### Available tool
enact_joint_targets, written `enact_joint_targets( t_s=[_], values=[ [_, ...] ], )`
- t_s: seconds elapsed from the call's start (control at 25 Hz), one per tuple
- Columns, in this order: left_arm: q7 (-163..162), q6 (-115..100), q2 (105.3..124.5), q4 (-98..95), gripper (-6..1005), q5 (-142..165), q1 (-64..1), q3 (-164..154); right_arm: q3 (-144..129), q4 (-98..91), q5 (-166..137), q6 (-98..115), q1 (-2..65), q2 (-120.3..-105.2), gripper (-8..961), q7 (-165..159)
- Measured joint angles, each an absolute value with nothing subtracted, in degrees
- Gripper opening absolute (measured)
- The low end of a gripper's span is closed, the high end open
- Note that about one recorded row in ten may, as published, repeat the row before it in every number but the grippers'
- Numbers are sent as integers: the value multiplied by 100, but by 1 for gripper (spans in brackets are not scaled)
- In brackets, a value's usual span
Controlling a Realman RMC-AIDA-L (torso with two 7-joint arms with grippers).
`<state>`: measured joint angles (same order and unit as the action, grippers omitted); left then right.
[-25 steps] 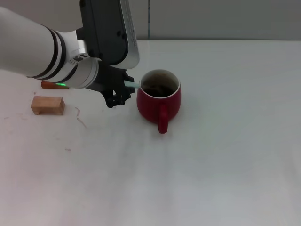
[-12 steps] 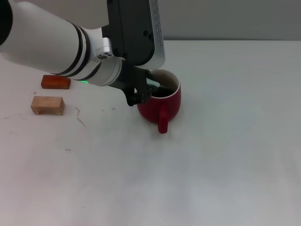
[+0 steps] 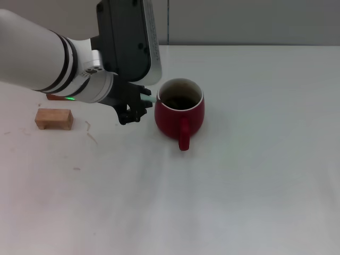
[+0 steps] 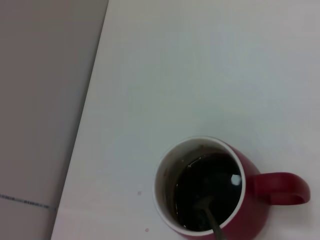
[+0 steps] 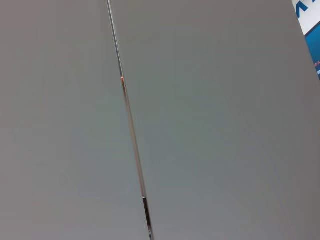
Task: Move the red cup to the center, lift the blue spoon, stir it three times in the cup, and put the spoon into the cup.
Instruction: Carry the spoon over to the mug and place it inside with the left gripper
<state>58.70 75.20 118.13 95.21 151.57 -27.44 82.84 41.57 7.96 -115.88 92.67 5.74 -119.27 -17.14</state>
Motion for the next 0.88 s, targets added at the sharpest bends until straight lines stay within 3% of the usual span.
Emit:
enact_joint_targets(
  t_s=[0.88],
  values=[
    [5824,7408,11847,9427,227,15046,-3090,8026,4157,785,-11579,9281,556,-11926,843,-1713]
  ],
)
